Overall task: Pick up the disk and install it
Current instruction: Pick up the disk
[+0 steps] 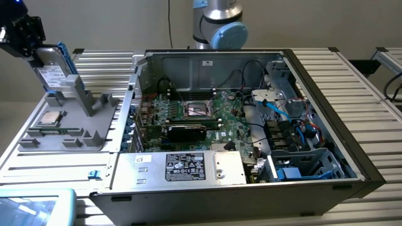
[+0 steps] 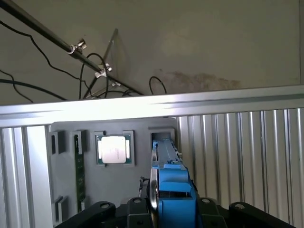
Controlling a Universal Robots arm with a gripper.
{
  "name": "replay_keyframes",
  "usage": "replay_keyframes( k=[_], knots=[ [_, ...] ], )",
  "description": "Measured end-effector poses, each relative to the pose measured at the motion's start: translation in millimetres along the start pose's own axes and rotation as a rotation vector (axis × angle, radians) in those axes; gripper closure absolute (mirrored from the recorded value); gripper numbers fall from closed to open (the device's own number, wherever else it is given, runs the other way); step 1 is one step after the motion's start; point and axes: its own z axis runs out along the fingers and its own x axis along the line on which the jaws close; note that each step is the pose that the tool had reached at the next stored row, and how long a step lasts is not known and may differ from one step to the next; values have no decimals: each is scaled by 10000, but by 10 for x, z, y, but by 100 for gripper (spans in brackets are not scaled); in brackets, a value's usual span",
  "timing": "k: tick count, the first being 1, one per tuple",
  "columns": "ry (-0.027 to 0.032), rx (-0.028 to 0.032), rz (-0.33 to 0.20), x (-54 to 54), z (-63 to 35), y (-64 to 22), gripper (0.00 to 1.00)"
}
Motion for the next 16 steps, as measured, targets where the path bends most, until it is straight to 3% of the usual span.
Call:
replay_keyframes(
  k=[11,16],
  knots=[
    [-3,55,10,-3,-430,-13,63],
    [8,73,9,-7,-617,-62,63]
  ],
)
